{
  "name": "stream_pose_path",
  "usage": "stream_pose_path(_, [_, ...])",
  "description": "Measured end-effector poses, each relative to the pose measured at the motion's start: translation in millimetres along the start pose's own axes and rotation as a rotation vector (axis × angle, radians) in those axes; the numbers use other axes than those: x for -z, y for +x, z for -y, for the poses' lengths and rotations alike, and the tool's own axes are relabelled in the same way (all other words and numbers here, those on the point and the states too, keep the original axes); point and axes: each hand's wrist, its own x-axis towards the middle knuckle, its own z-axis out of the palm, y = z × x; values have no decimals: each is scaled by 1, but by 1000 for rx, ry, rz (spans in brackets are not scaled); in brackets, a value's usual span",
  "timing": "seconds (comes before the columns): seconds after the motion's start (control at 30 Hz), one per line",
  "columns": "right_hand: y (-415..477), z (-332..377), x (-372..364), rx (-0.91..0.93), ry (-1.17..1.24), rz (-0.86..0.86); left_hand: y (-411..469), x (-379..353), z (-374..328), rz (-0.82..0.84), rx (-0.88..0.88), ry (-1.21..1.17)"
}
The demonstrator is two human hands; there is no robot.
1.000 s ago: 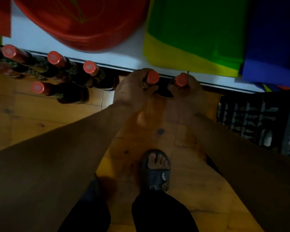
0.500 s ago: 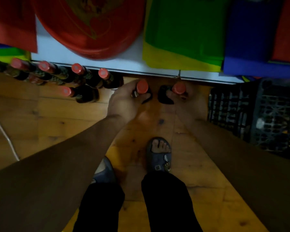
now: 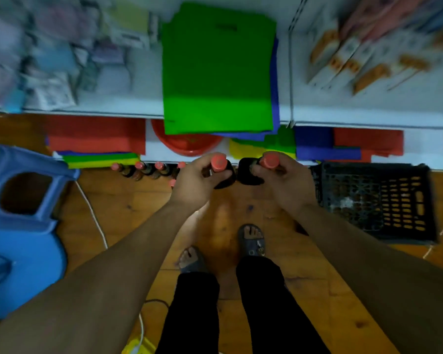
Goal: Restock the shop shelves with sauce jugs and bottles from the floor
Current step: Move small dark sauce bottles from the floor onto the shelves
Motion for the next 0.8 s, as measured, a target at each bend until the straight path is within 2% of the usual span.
stream_pose_path(0.17, [-47,97,35,196,-41,-81,-45,55,-93,-22,-95,-47])
stream_pose_path(0.43, [-99,245,76,397,94,-141,-98,135,-230,-11,-304,-135])
stream_pose_path(0.8, [-106,384,136,637,230,-227,-130,205,-384,-15,-560,-160])
